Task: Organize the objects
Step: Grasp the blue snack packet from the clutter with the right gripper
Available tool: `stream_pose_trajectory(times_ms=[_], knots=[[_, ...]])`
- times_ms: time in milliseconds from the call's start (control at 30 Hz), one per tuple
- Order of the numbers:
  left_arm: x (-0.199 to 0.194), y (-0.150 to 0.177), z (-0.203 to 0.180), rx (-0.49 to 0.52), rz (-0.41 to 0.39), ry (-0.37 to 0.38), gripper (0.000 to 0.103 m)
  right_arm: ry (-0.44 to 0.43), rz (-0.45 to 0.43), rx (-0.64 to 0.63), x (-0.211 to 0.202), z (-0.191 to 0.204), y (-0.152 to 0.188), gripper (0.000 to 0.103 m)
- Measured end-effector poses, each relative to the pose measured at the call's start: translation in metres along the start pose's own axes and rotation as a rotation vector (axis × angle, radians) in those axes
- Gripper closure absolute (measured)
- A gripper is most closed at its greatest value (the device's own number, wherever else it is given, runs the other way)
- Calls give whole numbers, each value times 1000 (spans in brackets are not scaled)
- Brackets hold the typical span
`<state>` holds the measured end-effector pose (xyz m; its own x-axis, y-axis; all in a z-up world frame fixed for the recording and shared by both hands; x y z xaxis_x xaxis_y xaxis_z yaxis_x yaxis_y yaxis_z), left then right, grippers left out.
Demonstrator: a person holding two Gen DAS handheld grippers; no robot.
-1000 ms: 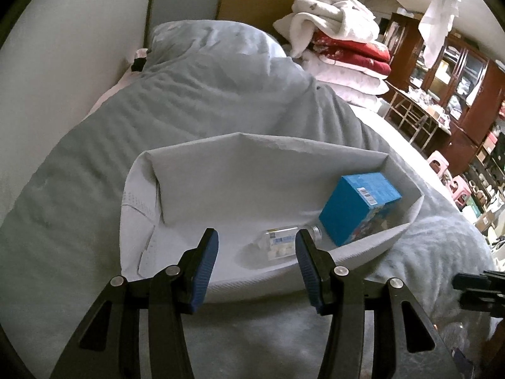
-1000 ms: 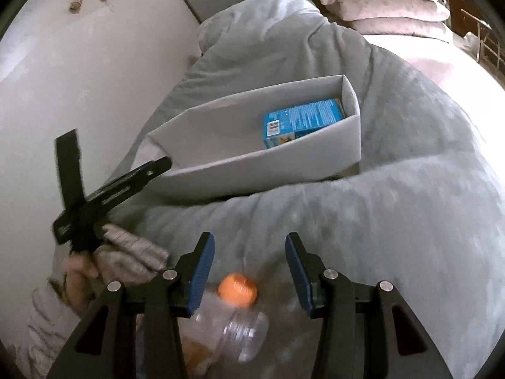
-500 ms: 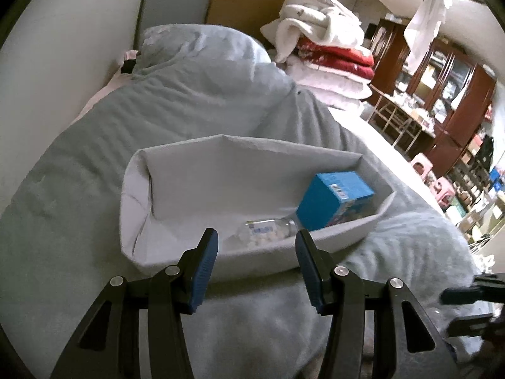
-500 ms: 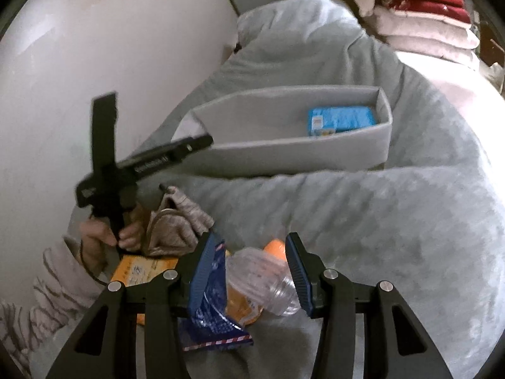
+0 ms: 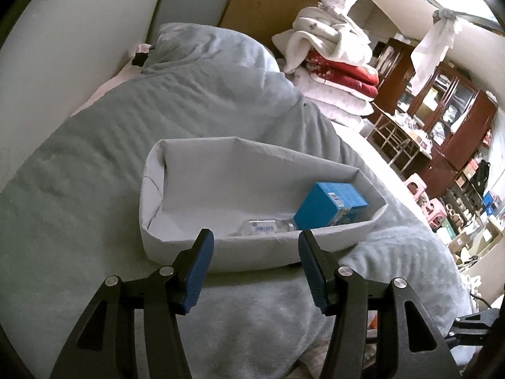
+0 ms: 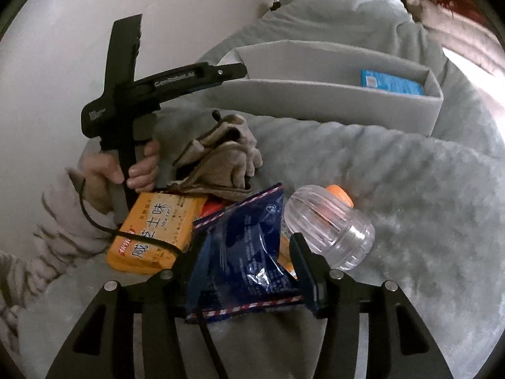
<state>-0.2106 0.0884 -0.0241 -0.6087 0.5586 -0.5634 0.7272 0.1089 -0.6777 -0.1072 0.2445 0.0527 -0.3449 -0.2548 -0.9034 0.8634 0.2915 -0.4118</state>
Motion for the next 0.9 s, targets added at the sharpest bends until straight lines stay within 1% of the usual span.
stream_pose_trajectory(times_ms=[167,200,233,300,333,367,433,567,633,733,800,900], knots=[[2,1,0,2,10,-2,49,23,1,-30,0,3,4,52],[2,1,0,2,10,-1,49,35,-1,-39,0,3,5,50],[2,2,0,2,10,-1,49,48,0,-47,1,6,5,47],[2,2,0,4,13,-3,49,57,30,-87,3,15,4,29],[3,2,0,5,15,-4,49,72,48,-114,4,20,5,29],[3,2,0,7,16,-4,49,109,48,-139,4,22,7,29],[4,2,0,11,17,-5,49,138,37,-161,4,25,7,29],[4,2,0,11,15,-4,49,164,21,-144,1,21,10,39],[3,1,0,11,11,-3,49,177,9,-142,-3,20,12,40],[3,1,0,12,7,-3,49,221,-20,-155,-13,22,12,42],[2,1,-1,13,4,-2,49,220,-50,-149,-22,22,9,43],[1,0,-2,15,-4,2,49,187,-92,-98,-38,11,4,43]])
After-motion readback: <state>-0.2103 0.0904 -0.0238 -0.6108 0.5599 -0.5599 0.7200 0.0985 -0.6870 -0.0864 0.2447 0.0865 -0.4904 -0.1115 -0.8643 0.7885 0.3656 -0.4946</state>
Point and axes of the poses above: each gripper's, at about its wrist camera, not at the fingertips, and x roughly the way its jaws point, z to its left, y to its underside, the point moved 4 cm from there along x, roughly the way its jaws point, and after that the axes turned 11 degrees about y, right-handed, at the moved point
